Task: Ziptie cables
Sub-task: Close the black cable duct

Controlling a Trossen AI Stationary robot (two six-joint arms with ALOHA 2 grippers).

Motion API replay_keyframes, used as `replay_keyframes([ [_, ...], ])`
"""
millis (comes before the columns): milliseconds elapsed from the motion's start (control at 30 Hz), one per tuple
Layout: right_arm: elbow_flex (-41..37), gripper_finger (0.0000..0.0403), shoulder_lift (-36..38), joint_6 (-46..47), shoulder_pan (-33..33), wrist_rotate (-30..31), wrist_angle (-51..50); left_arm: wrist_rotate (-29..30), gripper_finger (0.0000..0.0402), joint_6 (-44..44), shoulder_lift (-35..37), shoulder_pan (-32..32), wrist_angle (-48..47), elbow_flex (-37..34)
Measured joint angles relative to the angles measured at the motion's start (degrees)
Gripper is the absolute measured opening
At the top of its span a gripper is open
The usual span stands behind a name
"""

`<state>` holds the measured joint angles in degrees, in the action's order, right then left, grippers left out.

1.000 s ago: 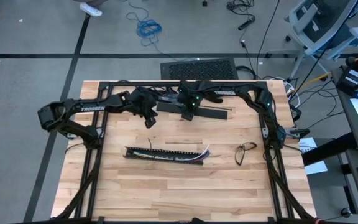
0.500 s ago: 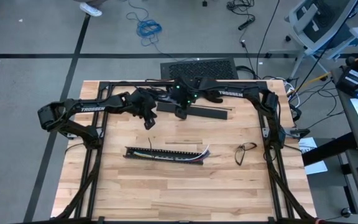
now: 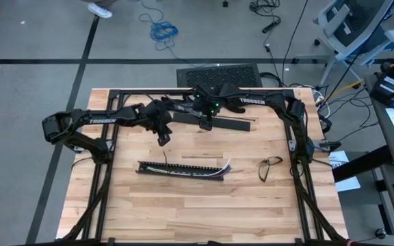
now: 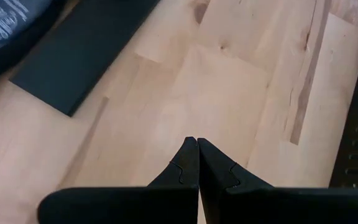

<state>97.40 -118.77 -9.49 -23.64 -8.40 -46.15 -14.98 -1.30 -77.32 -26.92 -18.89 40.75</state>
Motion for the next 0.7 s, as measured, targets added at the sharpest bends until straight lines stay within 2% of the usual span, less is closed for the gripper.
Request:
replay_keyframes([
  [100, -0.1, 0.0378, -1.7, -0.1, -0.4, -0.7, -0.9, 0.0, 0.0000, -1.4, 0.0, 0.5, -0.2, 0.0],
  [333, -0.1, 0.0380, -6.1, -1.3, -0.4, 0.2, -2.4, 0.3, 0.0000, -1.4, 0.0, 1.9, -0.1, 0.0],
  [467, -0.1, 0.0380, -6.8, -1.6, -0.4, 3.8, -1.4, 0.5, 0.0000, -1.4, 0.0, 2.3, -0.1, 0.0],
  [700, -0.1, 0.0380, -6.8, 0.5, -1.9, 4.1, 0.6, 0.5, 0.0000, -1.4, 0.0, 2.3, 0.2, 0.0],
])
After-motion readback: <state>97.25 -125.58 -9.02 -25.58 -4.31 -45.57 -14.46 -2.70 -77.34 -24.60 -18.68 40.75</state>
